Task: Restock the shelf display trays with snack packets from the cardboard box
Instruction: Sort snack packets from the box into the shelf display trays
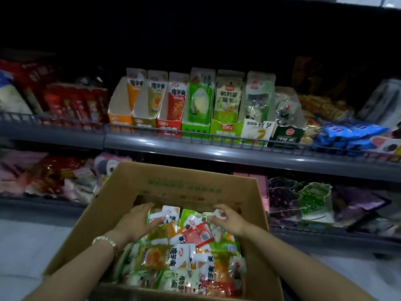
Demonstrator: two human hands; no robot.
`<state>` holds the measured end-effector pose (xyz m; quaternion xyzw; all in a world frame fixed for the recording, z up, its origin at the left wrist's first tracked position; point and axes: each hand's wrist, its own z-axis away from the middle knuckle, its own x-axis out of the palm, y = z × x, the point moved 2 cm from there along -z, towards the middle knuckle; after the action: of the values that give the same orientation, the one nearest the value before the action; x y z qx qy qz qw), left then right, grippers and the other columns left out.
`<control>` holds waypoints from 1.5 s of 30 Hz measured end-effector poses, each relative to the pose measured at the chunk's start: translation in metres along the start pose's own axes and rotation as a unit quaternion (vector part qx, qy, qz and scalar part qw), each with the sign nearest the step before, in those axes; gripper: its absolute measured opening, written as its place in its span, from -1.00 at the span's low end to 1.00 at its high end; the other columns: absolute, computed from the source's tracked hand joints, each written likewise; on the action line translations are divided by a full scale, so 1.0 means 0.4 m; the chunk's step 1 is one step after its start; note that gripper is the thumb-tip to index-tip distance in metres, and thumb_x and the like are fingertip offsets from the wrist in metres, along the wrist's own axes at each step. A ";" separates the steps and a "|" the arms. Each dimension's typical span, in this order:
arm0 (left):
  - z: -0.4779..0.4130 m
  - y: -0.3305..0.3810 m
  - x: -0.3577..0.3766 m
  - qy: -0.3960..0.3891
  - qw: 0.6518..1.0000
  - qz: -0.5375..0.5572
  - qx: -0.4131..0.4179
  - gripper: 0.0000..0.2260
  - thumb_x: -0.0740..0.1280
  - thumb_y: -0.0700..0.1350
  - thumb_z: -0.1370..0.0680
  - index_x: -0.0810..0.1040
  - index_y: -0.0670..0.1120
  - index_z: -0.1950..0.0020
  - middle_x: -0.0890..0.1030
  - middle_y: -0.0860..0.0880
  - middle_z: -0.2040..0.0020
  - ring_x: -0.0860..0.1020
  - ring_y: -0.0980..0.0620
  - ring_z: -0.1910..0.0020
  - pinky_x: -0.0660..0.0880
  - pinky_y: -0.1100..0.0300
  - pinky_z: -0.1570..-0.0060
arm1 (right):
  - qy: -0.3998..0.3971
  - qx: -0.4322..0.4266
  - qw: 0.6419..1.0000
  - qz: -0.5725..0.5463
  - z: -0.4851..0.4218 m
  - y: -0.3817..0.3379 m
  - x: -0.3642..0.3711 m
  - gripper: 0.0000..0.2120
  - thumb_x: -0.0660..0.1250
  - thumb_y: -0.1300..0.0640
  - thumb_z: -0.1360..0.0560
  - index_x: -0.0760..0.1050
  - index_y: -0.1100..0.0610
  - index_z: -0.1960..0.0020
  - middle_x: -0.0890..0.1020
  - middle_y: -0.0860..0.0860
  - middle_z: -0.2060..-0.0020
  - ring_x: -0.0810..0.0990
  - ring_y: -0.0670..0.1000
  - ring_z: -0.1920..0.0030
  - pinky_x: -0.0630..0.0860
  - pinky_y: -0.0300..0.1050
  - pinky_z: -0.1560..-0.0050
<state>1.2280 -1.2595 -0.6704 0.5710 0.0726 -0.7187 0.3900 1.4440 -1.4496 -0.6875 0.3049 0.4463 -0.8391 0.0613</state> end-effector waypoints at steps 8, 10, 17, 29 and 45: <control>-0.135 0.011 0.104 -0.085 0.986 0.138 -0.030 -0.24 0.06 0.41 -0.46 0.16 -0.02 -0.52 0.19 -0.02 -0.53 0.28 -0.03 -0.45 0.24 0.08 -0.41 | 0.126 0.233 0.937 -0.229 -0.123 0.154 0.115 -0.43 0.33 -0.13 -0.49 0.37 0.21 -0.34 0.48 0.16 -0.28 0.46 0.17 -0.26 0.40 0.00 -0.28; -0.174 0.030 0.142 -0.116 0.982 0.143 -0.028 -0.32 0.09 0.31 -0.53 0.13 -0.04 -0.53 0.17 -0.03 -0.53 0.26 -0.05 -0.46 0.22 0.11 -0.40 | 0.123 0.241 0.931 -0.246 -0.135 0.165 0.131 -0.47 0.33 -0.10 -0.50 0.39 0.21 -0.33 0.48 0.15 -0.28 0.45 0.15 -0.26 0.40 -0.04 -0.24; -0.255 0.083 0.262 -0.213 0.968 0.132 -0.013 -0.19 0.27 0.28 -0.48 0.07 -0.14 -0.54 0.21 -0.11 -0.51 0.25 -0.10 -0.45 0.25 0.08 -0.40 | 0.089 0.183 0.945 -0.256 -0.174 0.196 0.202 -0.55 0.48 0.01 -0.39 0.49 0.12 -0.22 0.52 -0.04 -0.14 0.54 0.00 -0.11 0.49 -0.21 -0.06; -0.229 0.106 0.257 -0.174 0.950 0.256 0.044 -0.68 0.43 -0.16 -0.48 0.39 0.11 -0.09 0.47 0.10 -0.09 0.40 0.02 -0.18 0.40 0.22 -0.09 | 0.086 0.104 0.951 -0.278 -0.139 0.146 0.208 -0.72 0.48 0.23 -0.39 0.38 0.14 0.06 0.59 0.07 0.09 0.60 0.00 0.07 0.55 -0.29 0.19; 0.034 0.223 -0.065 0.002 0.774 0.633 -0.002 -0.69 0.45 -0.04 -0.38 0.58 -0.08 -0.09 0.68 -0.13 -0.01 0.66 -0.13 0.05 0.58 -0.04 0.01 | 0.115 -0.040 0.871 -0.476 0.078 -0.200 0.059 -0.78 0.43 0.07 -0.40 0.56 0.21 0.06 0.70 0.15 0.16 0.68 0.08 0.21 0.62 -0.04 0.09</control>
<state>1.2759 -1.3157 -0.6127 0.4883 -0.3033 -0.3083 0.7580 1.3807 -1.4224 -0.6309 0.1474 0.5741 -0.7075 -0.3849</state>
